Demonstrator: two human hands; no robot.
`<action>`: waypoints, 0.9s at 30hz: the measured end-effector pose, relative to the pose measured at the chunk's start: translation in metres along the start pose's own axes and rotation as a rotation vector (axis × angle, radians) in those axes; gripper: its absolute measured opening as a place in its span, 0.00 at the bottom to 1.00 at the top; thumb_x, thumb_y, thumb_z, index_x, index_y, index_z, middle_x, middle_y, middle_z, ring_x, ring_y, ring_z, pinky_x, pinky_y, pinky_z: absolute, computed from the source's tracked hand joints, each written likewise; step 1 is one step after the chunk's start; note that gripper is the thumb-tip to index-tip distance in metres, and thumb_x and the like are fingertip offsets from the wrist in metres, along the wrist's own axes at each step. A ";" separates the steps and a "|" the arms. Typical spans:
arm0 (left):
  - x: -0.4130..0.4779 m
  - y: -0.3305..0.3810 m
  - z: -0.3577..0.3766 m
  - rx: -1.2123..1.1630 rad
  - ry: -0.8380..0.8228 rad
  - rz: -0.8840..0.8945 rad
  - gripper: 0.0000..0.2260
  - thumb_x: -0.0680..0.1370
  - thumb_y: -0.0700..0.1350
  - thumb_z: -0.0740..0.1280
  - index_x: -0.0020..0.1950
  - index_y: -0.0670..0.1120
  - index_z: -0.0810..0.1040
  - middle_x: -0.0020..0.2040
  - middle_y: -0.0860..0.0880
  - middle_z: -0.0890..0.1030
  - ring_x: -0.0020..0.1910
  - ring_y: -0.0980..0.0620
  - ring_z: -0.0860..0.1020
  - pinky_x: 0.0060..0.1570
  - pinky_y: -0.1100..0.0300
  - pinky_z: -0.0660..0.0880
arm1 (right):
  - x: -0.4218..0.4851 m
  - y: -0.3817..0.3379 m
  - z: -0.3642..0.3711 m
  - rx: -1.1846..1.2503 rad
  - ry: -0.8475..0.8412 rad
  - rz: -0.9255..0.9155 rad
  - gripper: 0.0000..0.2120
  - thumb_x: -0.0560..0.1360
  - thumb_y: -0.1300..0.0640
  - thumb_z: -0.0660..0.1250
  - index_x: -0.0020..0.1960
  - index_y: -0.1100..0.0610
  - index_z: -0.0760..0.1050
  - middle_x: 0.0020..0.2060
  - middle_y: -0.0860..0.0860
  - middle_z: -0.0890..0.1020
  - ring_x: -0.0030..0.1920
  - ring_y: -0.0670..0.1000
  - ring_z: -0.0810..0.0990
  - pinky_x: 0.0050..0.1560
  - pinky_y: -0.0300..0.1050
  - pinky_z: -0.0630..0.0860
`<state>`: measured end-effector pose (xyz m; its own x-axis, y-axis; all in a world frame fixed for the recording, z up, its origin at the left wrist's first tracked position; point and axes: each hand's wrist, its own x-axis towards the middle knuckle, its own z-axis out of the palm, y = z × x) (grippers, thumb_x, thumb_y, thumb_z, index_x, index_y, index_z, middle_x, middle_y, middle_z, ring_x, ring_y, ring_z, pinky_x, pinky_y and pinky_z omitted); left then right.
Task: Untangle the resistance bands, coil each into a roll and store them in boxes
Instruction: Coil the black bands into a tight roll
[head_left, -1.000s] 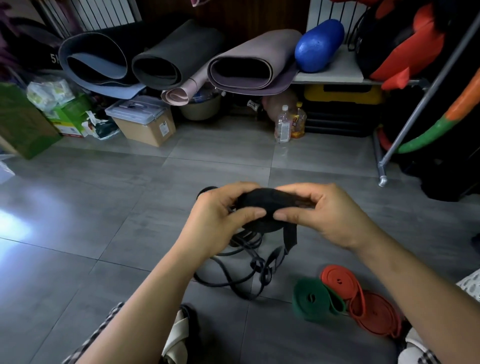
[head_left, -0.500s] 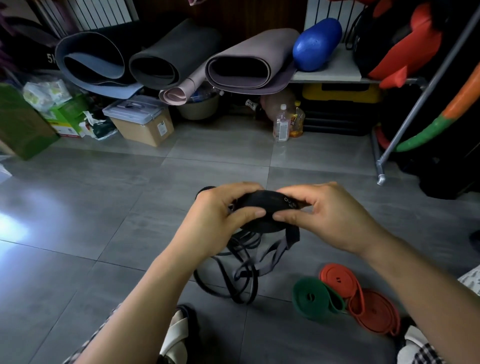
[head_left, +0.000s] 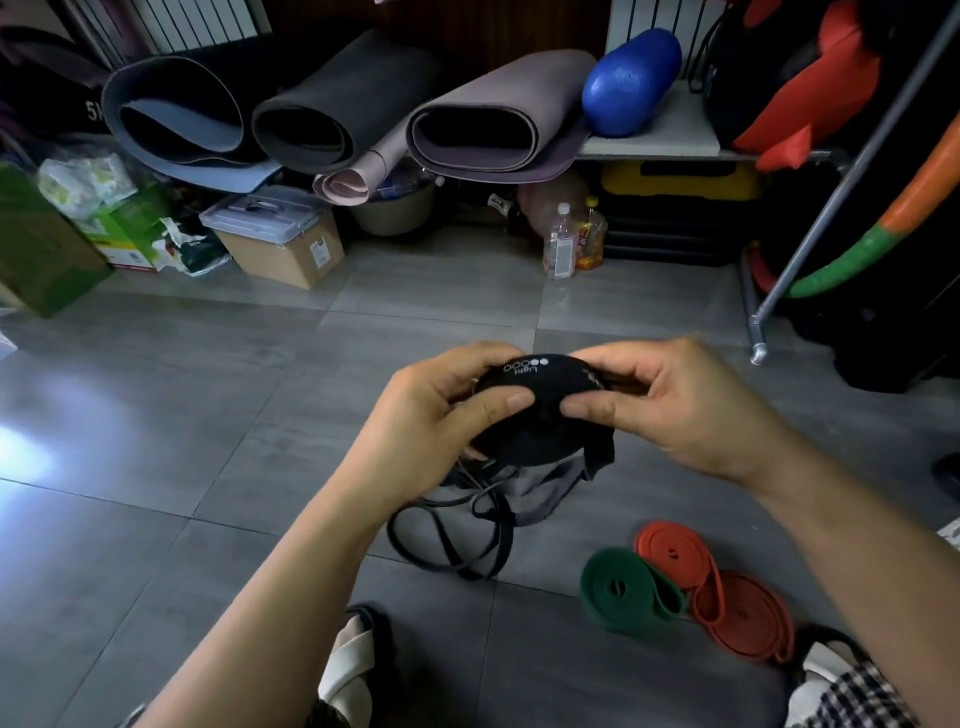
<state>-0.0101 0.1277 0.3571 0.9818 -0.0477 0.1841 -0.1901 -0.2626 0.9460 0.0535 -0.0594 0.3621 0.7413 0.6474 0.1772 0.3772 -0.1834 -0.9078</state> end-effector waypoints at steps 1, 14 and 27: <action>0.000 0.000 0.001 -0.009 0.026 0.011 0.09 0.71 0.45 0.67 0.50 0.55 0.79 0.47 0.51 0.83 0.45 0.51 0.82 0.39 0.56 0.81 | 0.000 0.001 0.001 0.073 -0.002 0.008 0.14 0.63 0.51 0.69 0.49 0.46 0.79 0.44 0.44 0.85 0.46 0.42 0.83 0.47 0.34 0.77; 0.000 0.006 0.009 -0.142 -0.028 0.007 0.11 0.71 0.46 0.68 0.53 0.55 0.76 0.49 0.52 0.82 0.49 0.53 0.81 0.41 0.60 0.78 | -0.004 -0.007 -0.008 0.184 -0.009 0.009 0.12 0.65 0.54 0.66 0.49 0.49 0.78 0.44 0.40 0.84 0.45 0.41 0.83 0.44 0.30 0.76; -0.006 -0.001 0.016 -0.481 0.125 -0.162 0.09 0.71 0.48 0.68 0.51 0.48 0.77 0.44 0.51 0.83 0.46 0.51 0.82 0.40 0.49 0.81 | 0.000 0.008 -0.004 0.396 -0.006 0.076 0.12 0.65 0.54 0.68 0.48 0.51 0.79 0.43 0.44 0.85 0.47 0.43 0.82 0.45 0.32 0.76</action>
<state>-0.0160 0.1123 0.3511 0.9964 0.0796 0.0276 -0.0443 0.2168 0.9752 0.0589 -0.0642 0.3562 0.7549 0.6477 0.1030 0.0774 0.0680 -0.9947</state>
